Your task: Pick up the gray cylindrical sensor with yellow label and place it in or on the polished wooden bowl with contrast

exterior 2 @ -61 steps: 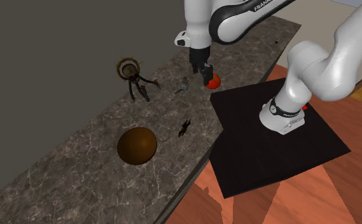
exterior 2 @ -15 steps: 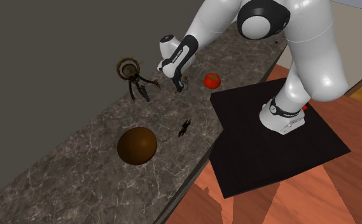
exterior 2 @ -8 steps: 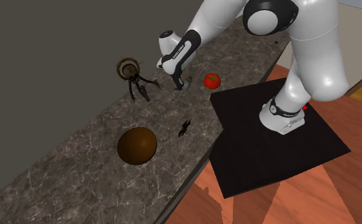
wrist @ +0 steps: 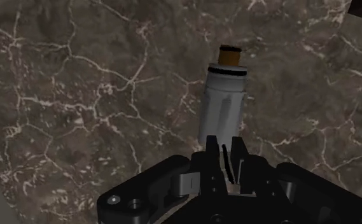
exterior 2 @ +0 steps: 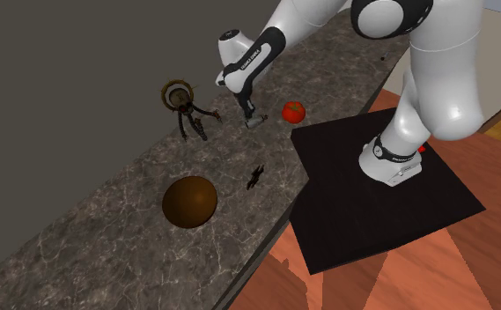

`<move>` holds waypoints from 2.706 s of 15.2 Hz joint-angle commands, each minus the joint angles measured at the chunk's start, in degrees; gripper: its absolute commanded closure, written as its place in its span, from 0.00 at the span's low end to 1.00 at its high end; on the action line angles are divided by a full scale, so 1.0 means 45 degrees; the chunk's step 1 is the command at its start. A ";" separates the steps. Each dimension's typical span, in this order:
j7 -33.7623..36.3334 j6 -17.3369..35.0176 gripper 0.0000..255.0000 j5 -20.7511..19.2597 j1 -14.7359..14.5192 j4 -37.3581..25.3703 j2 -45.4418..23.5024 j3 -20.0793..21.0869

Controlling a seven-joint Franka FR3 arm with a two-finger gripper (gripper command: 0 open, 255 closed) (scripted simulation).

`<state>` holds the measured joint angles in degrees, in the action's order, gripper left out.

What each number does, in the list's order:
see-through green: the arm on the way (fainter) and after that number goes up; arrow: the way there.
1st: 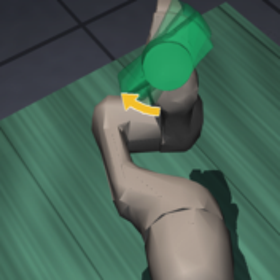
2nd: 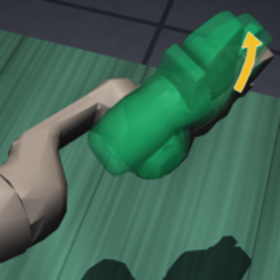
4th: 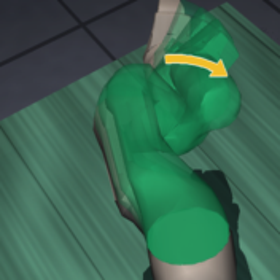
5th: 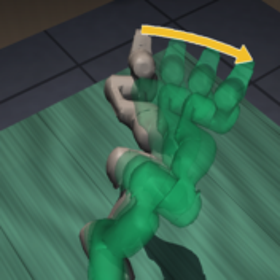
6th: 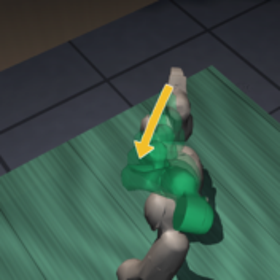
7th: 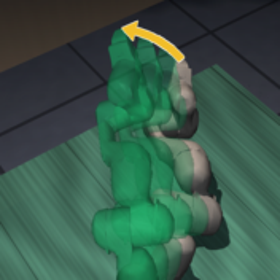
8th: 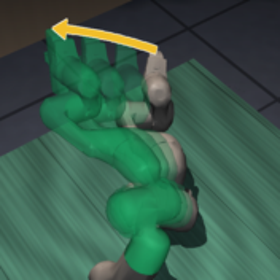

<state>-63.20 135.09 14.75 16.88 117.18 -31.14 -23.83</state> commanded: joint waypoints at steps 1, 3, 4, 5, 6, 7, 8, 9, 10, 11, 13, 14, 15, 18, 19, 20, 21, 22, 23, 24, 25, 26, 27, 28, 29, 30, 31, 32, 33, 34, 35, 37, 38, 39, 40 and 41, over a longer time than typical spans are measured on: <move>0.0081 -0.0247 1.00 -0.0159 -0.0089 0.0062 0.0321 -0.0128; 0.0166 -0.0486 1.00 -0.0307 -0.0171 0.0087 0.0602 -0.0238; 0.0210 -0.0608 1.00 -0.0381 -0.0211 0.0095 0.0740 -0.0291; 0.0147 -0.0474 1.00 -0.0306 -0.0158 0.0103 0.0610 -0.0243; 0.0147 -0.0474 0.00 -0.0306 -0.0158 0.0103 0.0610 -0.0242; 0.0424 0.0041 0.00 0.0285 0.0006 0.0770 0.0868 -0.0246; 0.0664 0.0579 0.00 0.0921 0.0183 0.1442 0.1118 -0.0210; 0.0855 0.1137 0.00 0.1620 0.0370 0.2112 0.1356 -0.0134; 0.0987 0.1712 0.00 0.2397 0.0573 0.2773 0.1576 -0.0008; 0.1046 0.2299 0.00 0.3270 0.0802 0.3417 0.1776 0.0184; 0.0939 0.2651 0.00 0.3796 0.0960 0.3636 0.1686 0.0390; 0.0830 0.2770 0.00 0.3954 0.1019 0.3609 0.1523 0.0499; 0.0722 0.2888 0.00 0.4110 0.1079 0.3579 0.1360 0.0609; 0.0403 0.3238 0.00 0.4566 0.1269 0.3469 0.0867 0.0951; 0.0239 0.3419 0.00 0.4799 0.1373 0.3401 0.0606 0.1133; 0.0240 0.3420 0.00 0.4797 0.1375 0.3401 0.0607 0.1135; 0.0240 0.3420 0.00 0.4797 0.1376 0.3402 0.0607 0.1136; 0.0241 0.3420 0.00 0.4797 0.1376 0.3401 0.0607 0.1136; 0.0241 0.3420 0.00 0.4796 0.1376 0.3401 0.0607 0.1136; 0.0241 0.3420 0.00 0.4796 0.1376 0.3401 0.0607 0.1136; 0.0241 0.3420 0.00 0.4796 0.1376 0.3401 0.0607 0.1136; 0.0241 0.3420 0.00 0.4796 0.1376 0.3401 0.0607 0.1136; 0.0243 0.3418 0.00 0.4794 0.1375 0.3403 0.0610 0.1134; 0.0243 0.3418 1.00 0.4794 0.1375 0.3403 0.0610 0.1134; 0.0243 0.3418 1.00 0.4794 0.1375 0.3403 0.0610 0.1134; 0.0243 0.3418 1.00 0.4794 0.1375 0.3403 0.0610 0.1134; 0.0242 0.3419 1.00 0.4794 0.1375 0.3404 0.0610 0.1134; 0.0242 0.3419 1.00 0.4794 0.1375 0.3406 0.0612 0.1133; 0.0244 0.3414 1.00 0.4792 0.1376 0.3395 0.0606 0.1133; 0.0245 0.3416 1.00 0.4794 0.1375 0.3396 0.0605 0.1135; 0.0244 0.3416 1.00 0.4795 0.1376 0.3395 0.0603 0.1135; 0.0241 0.3420 1.00 0.4797 0.1376 0.3401 0.0607 0.1135; 0.0357 0.3317 1.00 0.4655 0.1292 0.3466 0.0786 0.1023; 0.0476 0.3211 1.00 0.4509 0.1208 0.3526 0.0964 0.0910; 0.0596 0.3106 1.00 0.4360 0.1125 0.3584 0.1142 0.0798; 0.0718 0.2999 1.00 0.4209 0.1043 0.3640 0.1320 0.0686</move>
<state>-60.50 148.97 34.31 21.97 133.18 -26.04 -20.28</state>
